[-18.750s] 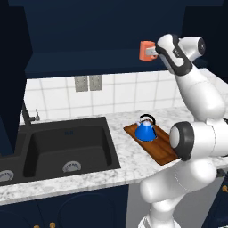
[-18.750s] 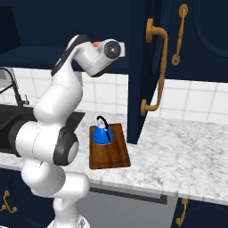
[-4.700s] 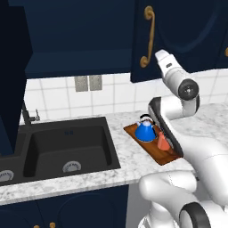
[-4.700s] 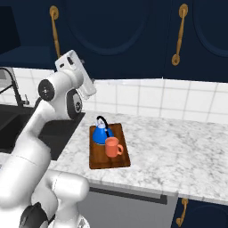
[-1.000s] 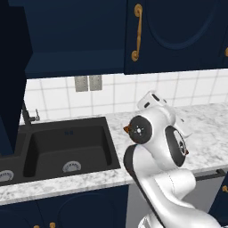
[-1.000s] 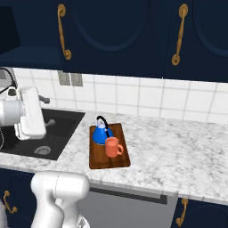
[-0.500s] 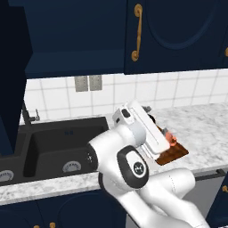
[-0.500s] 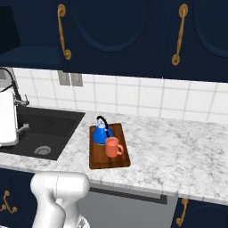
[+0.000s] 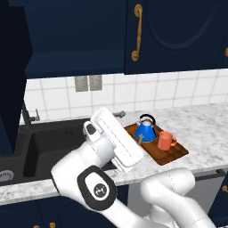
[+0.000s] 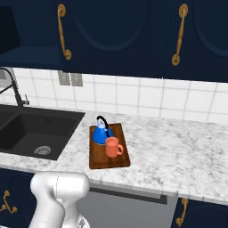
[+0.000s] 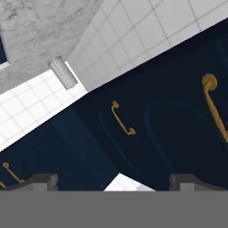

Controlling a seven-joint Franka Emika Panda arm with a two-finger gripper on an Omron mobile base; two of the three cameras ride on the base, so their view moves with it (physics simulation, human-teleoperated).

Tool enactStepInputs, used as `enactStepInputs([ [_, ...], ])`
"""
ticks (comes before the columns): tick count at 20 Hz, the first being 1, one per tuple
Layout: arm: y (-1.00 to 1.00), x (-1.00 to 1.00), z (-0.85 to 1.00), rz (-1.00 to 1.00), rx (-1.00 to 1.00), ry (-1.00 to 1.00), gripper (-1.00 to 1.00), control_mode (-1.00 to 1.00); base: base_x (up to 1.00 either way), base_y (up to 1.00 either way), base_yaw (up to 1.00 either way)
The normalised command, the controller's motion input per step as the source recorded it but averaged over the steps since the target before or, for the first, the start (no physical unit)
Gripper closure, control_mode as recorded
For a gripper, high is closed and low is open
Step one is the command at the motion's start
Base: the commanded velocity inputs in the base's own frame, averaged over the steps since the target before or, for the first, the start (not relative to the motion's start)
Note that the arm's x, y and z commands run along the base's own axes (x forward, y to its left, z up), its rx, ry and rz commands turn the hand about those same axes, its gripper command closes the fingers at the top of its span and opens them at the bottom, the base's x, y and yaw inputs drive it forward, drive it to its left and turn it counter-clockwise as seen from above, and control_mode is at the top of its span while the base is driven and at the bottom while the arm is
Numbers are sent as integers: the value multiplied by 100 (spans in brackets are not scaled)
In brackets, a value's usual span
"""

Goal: Pick the kettle from the counter and place it on the tray. Then pick the mug from the cabinet and place it on the tray. Then close the cabinet doors.

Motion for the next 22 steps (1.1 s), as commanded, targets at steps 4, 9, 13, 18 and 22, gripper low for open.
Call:
enactStepInputs([
  [4,85,-20,10,0,-22,-7,-100,-100,0,0,0],
  [9,77,-20,17,-1,-16,0,-100,-100,0,0,0],
  [13,31,-24,4,-1,-7,0,-100,-100,0,0,0],
  [18,45,-5,0,0,-5,0,-100,-100,0,0,0],
  [22,41,0,0,0,0,0,-100,-100,0,0,0],
])
